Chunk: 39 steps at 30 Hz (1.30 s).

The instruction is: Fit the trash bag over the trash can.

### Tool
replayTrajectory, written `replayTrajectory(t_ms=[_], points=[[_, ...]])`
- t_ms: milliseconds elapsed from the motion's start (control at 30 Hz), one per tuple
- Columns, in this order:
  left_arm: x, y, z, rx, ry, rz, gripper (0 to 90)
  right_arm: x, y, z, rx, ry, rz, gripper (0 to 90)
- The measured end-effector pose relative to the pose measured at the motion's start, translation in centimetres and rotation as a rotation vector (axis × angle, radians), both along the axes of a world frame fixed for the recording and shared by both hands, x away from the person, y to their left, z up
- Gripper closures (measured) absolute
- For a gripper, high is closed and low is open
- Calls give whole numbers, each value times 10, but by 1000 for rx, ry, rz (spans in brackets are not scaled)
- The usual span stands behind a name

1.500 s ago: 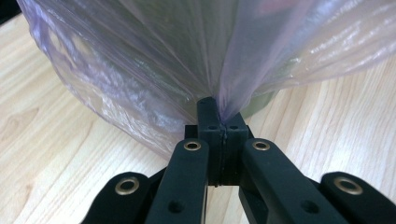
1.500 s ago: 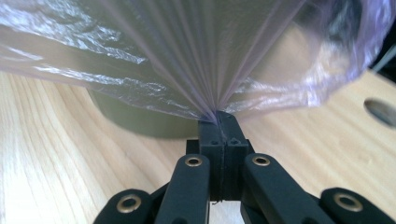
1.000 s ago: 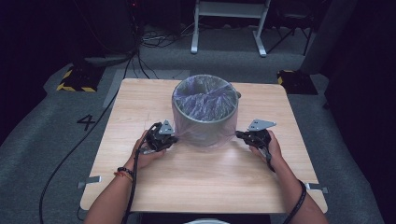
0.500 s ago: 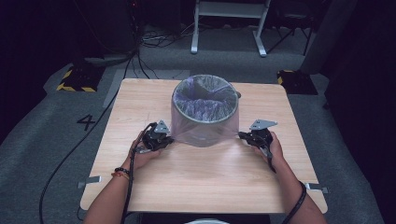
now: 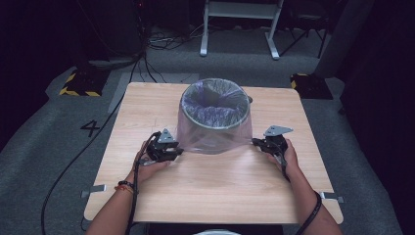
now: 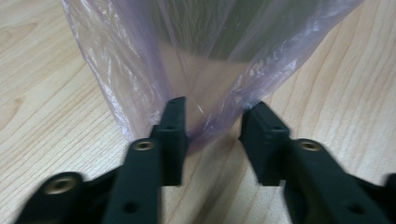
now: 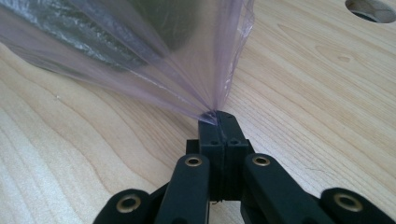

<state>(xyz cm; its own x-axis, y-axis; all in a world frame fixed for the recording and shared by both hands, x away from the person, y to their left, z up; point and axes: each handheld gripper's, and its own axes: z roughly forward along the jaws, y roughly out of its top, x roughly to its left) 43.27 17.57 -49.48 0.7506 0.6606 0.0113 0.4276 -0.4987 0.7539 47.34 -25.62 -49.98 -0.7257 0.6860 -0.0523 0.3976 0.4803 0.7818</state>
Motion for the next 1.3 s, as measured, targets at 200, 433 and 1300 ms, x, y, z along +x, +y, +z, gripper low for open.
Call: replayTrajectory(t_ms=[200, 433, 1300], points=[[-6, 4, 6, -46, 32, -3, 234, -1, -5, 2, 34, -2, -4, 840], [-26, 4, 15, -41, -14, 3, 157, -7, -6, 6, 38, -14, 37, 550], [-66, 15, 1, 9, 21, 16, 156, -27, -27, 41, 145, -56, 74, 176]])
